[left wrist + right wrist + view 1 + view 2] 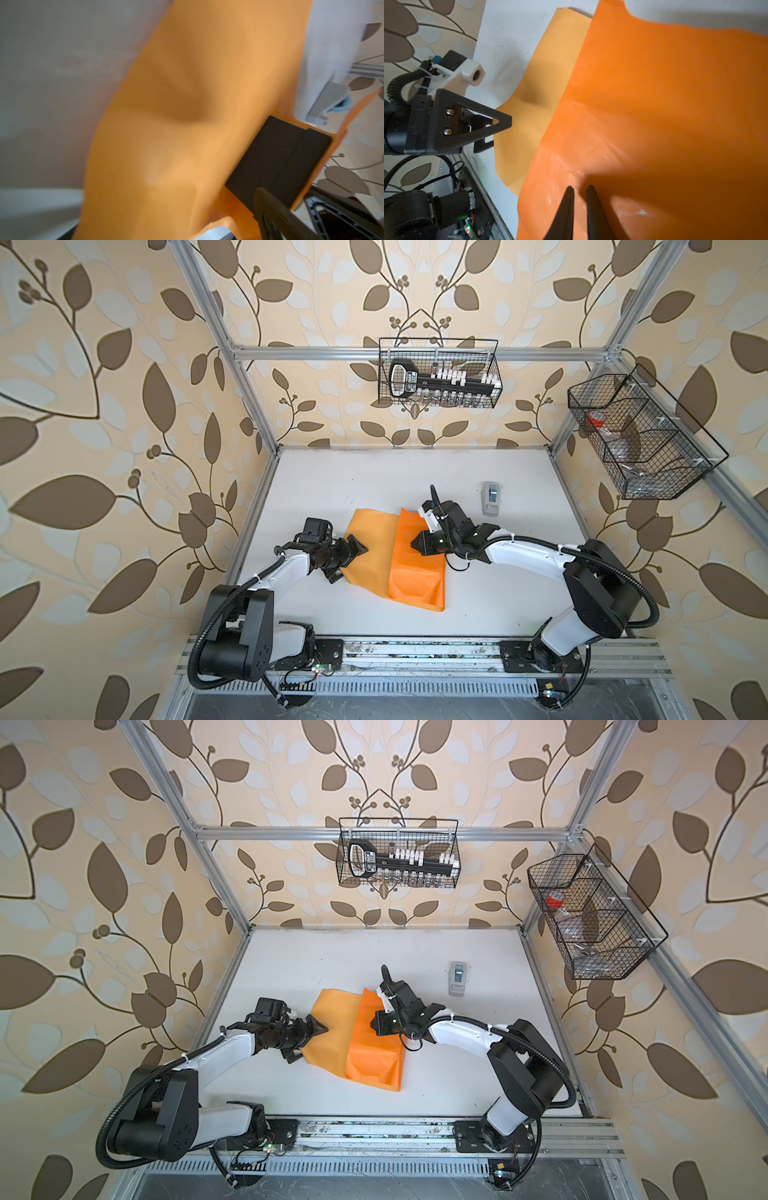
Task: Wrap the gift box in paper
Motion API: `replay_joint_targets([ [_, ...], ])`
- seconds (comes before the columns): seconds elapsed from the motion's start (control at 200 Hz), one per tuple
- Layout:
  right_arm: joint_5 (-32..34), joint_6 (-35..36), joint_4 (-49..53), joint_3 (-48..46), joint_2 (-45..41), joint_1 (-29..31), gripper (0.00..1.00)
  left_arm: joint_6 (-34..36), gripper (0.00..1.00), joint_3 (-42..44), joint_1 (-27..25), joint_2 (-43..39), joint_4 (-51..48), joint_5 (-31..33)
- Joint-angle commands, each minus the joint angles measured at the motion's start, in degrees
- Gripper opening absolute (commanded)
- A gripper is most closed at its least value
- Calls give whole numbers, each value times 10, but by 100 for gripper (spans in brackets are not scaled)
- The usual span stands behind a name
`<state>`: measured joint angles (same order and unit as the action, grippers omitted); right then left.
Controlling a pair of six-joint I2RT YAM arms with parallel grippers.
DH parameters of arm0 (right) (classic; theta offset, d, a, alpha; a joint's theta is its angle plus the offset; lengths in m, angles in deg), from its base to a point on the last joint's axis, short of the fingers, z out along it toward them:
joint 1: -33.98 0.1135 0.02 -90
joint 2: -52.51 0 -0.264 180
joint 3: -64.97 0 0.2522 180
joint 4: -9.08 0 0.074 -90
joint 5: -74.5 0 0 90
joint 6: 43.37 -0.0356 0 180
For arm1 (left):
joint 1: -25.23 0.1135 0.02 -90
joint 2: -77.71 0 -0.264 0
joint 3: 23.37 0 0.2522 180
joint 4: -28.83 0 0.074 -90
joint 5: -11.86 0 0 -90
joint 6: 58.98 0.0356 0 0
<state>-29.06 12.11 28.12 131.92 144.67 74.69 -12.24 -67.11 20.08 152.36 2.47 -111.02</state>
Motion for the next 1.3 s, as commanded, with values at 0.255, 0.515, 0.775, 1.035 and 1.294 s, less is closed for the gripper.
replay_joint_targets([
  [0.255, 8, -2, 48, -22, 7, -5, 16, 38, 78, -52, 11, 6, -53, 33],
  [0.515, 7, -2, 47, -21, 8, -5, 16, 78, 66, -94, 37, 19, -107, 38],
  [0.775, 6, -1, 47, -21, 7, -5, 16, 99, 49, -128, 44, 73, -127, 33],
  [1.035, 8, -3, 47, -22, 9, -4, 16, 107, 16, -138, 47, 72, -124, -21],
  [1.294, 8, -5, 44, -22, 14, -5, 16, 109, 0, -131, 39, 4, -117, -149],
])
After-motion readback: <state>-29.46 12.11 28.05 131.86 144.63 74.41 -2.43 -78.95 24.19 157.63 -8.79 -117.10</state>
